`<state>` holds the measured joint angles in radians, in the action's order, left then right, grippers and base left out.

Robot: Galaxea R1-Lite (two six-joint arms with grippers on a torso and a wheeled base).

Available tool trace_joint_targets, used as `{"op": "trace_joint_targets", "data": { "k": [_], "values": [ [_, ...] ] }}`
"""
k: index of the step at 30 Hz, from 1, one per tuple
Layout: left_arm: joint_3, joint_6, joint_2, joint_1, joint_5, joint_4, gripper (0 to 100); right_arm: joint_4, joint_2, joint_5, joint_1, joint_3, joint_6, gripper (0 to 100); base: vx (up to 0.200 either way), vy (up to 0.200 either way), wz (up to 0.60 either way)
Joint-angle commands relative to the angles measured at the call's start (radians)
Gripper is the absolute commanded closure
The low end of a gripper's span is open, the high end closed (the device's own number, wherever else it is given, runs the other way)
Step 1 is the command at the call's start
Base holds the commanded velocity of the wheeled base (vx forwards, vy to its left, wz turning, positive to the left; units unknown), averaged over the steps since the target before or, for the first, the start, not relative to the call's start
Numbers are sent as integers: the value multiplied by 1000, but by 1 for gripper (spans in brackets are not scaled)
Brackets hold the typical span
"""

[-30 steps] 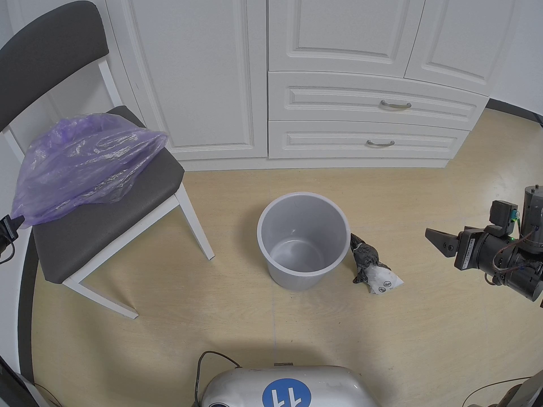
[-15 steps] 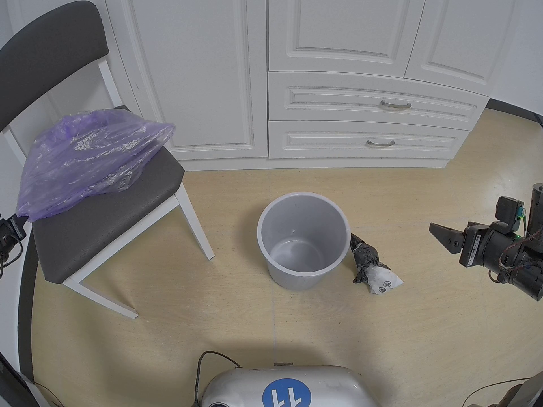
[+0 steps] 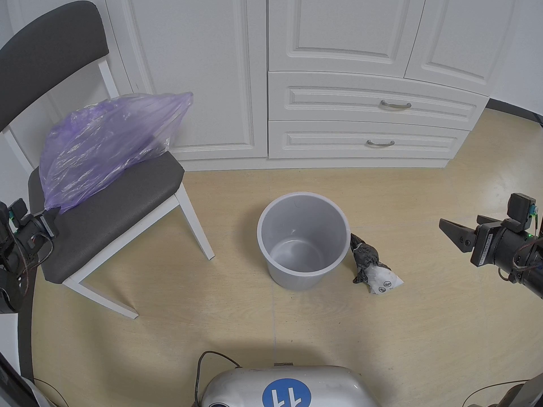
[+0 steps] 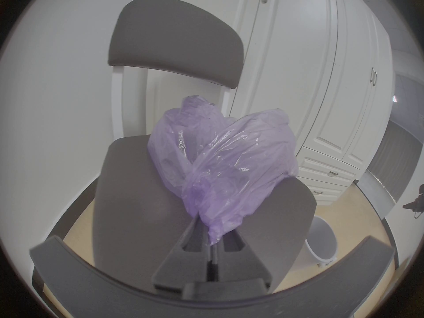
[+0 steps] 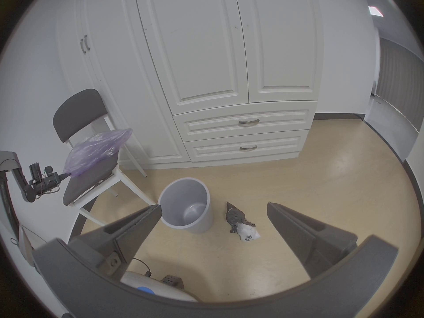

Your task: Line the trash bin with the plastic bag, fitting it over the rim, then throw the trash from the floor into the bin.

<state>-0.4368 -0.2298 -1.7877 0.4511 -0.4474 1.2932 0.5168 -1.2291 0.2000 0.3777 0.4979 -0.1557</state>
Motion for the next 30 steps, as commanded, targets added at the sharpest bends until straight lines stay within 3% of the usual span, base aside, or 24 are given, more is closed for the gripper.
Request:
{"op": "trace_joint_targets", "data": {
  "k": [1,5,12,16,17,18,19,21,24,26,30],
  "values": [
    [13,-6,65,-184,151,9,100,-84,59,-1,1,30,19,0,0,0,0],
    [10,0,114,-281,187,0,100,-204,97,-10,24,85,12,0,0,0,0],
    [-19,3,212,-446,194,-84,100,-218,100,-2,50,91,8,0,0,0,0],
    [-106,3,241,-572,306,-216,100,-213,94,-2,56,91,8,0,0,0,0],
    [-106,3,241,-572,306,-216,100,-213,94,-2,56,91,8,0,0,0,0],
    [-146,4,235,-632,375,-252,100,-213,94,-1,64,91,8,0,0,0,0],
    [-146,4,235,-632,375,-252,100,-215,94,-1,64,91,8,0,0,0,0],
    [-183,33,223,-732,457,-272,100,-215,96,1,75,88,8,0,0,0,0],
    [-195,81,215,-790,487,-272,100,-213,96,1,78,88,8,0,0,0,0],
    [-201,127,209,-873,523,-264,100,-213,96,1,79,88,8,0,0,0,0],
    [-195,127,218,-945,570,-261,100,-213,94,2,79,88,8,0,0,0,0]
  ]
}}
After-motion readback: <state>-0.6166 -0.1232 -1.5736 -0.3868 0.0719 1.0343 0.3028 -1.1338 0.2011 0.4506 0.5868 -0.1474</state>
